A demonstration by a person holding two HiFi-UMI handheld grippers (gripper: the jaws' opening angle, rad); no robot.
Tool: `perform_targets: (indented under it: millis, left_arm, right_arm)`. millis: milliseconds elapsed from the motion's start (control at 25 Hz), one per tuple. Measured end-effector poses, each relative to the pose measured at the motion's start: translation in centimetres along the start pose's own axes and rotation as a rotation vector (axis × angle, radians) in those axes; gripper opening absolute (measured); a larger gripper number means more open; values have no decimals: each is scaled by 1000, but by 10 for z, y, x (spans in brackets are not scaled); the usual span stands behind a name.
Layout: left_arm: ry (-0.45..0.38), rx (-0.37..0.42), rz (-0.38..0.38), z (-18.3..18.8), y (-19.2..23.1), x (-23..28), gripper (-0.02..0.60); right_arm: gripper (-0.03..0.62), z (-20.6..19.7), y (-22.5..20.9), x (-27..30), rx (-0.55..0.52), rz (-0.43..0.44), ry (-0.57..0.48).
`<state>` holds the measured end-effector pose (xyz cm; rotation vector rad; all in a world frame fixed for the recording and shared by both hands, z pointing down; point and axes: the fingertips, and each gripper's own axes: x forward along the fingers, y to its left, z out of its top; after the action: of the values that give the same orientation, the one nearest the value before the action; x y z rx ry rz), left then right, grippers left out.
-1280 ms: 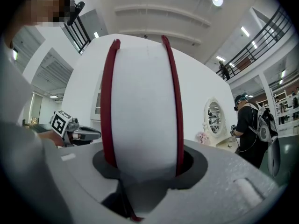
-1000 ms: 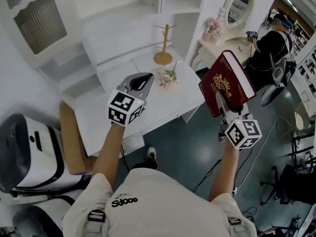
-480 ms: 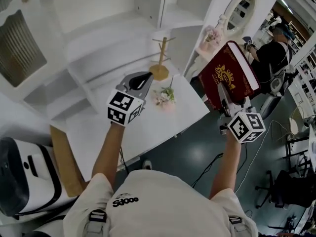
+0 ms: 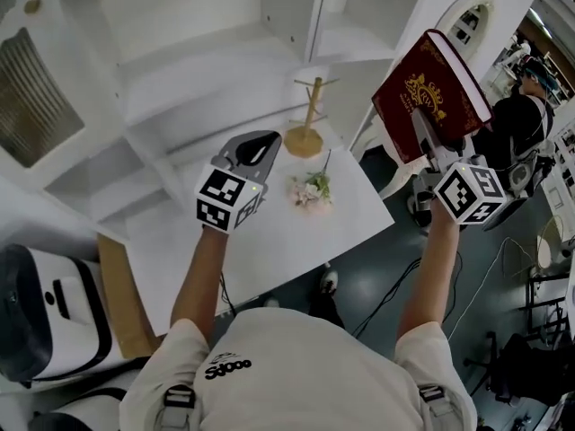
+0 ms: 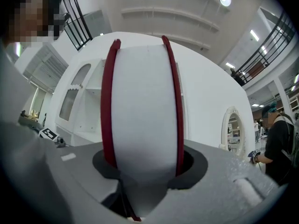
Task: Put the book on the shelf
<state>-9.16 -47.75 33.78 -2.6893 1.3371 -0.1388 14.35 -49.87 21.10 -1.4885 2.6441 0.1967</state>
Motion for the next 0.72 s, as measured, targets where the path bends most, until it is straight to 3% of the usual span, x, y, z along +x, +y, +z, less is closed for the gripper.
perform_targets:
  millis: [320, 720]
  left_arm:
    - [21, 3, 150, 7, 35, 13, 15]
    - [74, 16, 309, 10, 54, 30, 15]
  right_arm:
    - [209, 21, -25, 90, 31, 155, -79]
    - [212, 42, -41, 204, 18, 342, -43]
